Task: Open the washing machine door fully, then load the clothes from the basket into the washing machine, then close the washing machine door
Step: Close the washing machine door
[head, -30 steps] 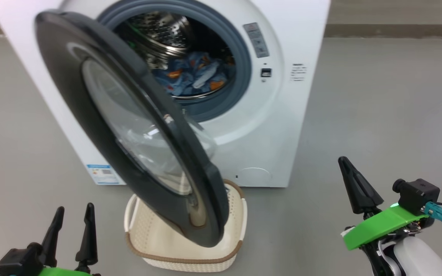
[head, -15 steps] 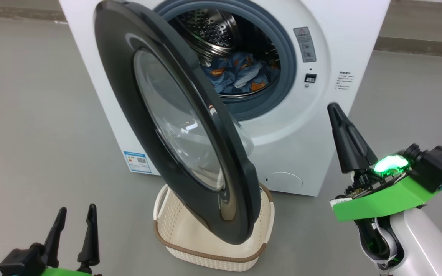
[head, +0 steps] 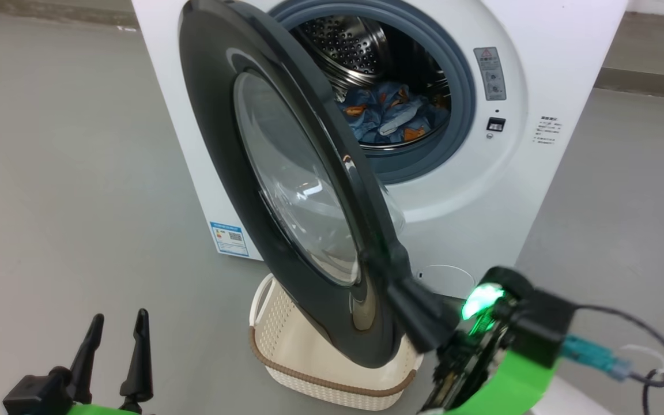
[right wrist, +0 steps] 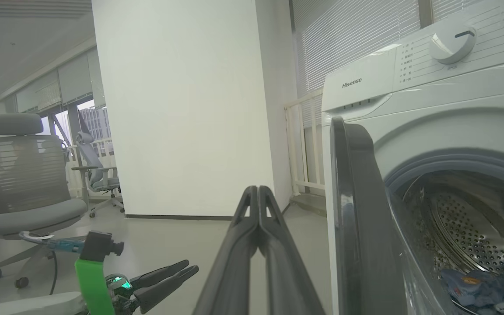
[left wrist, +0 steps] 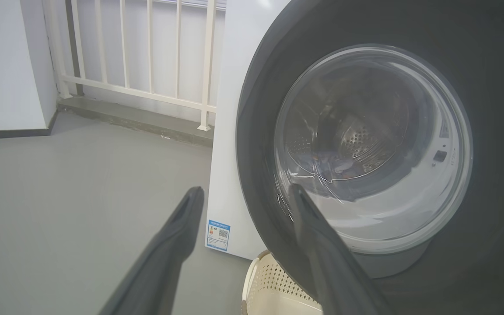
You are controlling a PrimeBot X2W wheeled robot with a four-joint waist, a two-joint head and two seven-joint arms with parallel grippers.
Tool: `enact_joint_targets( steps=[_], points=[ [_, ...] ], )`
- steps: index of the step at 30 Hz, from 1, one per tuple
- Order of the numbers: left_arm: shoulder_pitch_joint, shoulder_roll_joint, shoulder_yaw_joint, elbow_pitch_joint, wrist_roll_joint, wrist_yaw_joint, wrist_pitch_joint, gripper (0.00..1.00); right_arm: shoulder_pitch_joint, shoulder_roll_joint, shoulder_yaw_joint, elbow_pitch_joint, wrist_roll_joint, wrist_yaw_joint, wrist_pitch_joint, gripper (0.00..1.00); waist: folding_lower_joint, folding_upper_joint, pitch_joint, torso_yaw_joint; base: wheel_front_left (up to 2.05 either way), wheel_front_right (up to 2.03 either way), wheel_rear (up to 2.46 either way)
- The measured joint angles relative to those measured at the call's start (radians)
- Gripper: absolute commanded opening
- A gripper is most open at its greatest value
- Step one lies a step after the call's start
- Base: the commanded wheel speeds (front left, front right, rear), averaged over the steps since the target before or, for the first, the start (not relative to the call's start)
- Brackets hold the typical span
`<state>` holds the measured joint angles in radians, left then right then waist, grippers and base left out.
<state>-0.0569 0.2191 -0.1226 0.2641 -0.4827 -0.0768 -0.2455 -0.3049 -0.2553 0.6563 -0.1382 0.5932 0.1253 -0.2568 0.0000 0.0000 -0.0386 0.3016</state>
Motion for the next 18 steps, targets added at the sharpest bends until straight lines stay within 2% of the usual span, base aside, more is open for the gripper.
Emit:
enact_joint_targets(
  steps=[4,18],
  points=[
    [0.000,-0.001,-0.002,0.004,-0.007,0.000,-0.001,1.00,-0.023,-0.025,0.113,0.079,-0.004,0.001,0.000,0.00,0.0001,0.0000,-0.001,0.018,0.00,0.00,0.00],
    [0.000,-0.012,-0.007,0.015,-0.018,0.000,-0.001,1.00,-0.095,-0.053,0.282,0.351,0.093,0.001,0.000,0.00,0.0000,0.0000,0.001,0.066,0.00,0.00,0.00]
  ],
)
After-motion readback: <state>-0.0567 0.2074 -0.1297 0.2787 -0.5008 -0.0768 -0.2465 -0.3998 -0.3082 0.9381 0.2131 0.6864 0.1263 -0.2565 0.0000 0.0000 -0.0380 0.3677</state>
